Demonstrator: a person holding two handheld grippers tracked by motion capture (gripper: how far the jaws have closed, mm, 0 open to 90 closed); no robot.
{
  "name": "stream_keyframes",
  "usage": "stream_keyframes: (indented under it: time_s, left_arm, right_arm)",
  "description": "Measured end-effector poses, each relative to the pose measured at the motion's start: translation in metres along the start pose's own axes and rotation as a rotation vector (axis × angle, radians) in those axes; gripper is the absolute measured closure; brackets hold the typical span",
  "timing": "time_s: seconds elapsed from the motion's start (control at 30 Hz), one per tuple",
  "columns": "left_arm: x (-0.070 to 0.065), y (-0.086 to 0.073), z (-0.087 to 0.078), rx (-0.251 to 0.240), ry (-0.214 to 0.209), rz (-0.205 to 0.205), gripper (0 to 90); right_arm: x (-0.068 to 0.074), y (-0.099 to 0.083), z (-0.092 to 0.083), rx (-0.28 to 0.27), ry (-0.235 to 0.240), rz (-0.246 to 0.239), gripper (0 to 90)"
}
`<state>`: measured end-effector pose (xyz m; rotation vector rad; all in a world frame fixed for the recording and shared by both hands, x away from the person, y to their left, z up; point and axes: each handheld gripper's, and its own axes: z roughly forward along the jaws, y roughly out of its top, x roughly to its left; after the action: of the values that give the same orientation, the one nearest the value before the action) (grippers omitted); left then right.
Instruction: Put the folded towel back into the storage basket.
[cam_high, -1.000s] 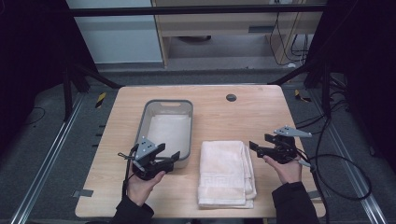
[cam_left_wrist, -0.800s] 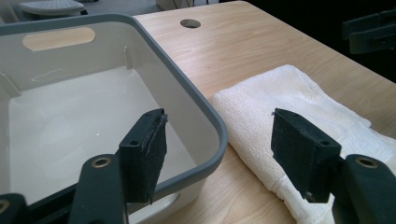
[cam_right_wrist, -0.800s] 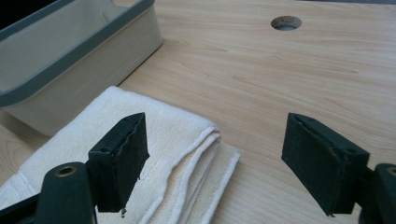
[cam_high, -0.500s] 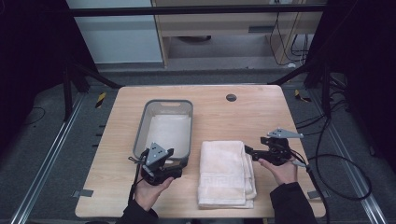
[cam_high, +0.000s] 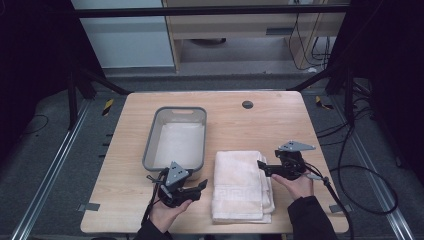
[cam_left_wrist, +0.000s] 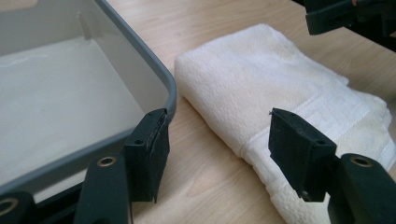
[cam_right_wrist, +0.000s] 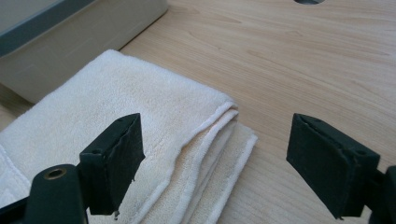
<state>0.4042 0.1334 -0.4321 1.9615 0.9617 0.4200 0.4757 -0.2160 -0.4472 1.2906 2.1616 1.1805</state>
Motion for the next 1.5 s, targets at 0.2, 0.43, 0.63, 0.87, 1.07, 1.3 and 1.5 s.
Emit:
stream_keyframes:
  time_s: [0.2, 0.43, 0.63, 0.87, 1.07, 1.3, 1.5]
  left_arm:
    - [-0.005, -0.005, 0.005, 0.027, -0.008, 0.014, 37.4]
    - [-0.012, -0.012, 0.015, 0.062, -0.023, 0.030, 37.3]
    - [-0.015, -0.016, 0.022, 0.081, -0.033, 0.029, 37.0]
    - [-0.018, -0.021, 0.034, 0.102, -0.046, 0.018, 35.5]
    - [-0.023, -0.024, 0.045, 0.117, -0.060, 0.018, 33.4]
    - [-0.028, -0.027, 0.056, 0.136, -0.064, 0.029, 31.3]
    - [-0.031, -0.030, 0.063, 0.147, -0.059, 0.036, 30.8]
  right_arm:
    - [0.001, -0.002, 0.002, 0.006, -0.007, 0.004, 18.6]
    - [0.000, -0.005, 0.006, 0.017, -0.008, 0.022, 16.8]
    - [-0.001, -0.010, 0.012, 0.019, 0.028, 0.064, 17.2]
    - [-0.003, -0.013, 0.017, 0.030, 0.032, 0.077, 17.0]
    - [-0.001, -0.017, 0.026, 0.055, 0.035, 0.071, 17.0]
    - [0.000, -0.020, 0.033, 0.075, 0.039, 0.069, 16.9]
    - [0.001, -0.022, 0.037, 0.089, 0.033, 0.067, 16.9]
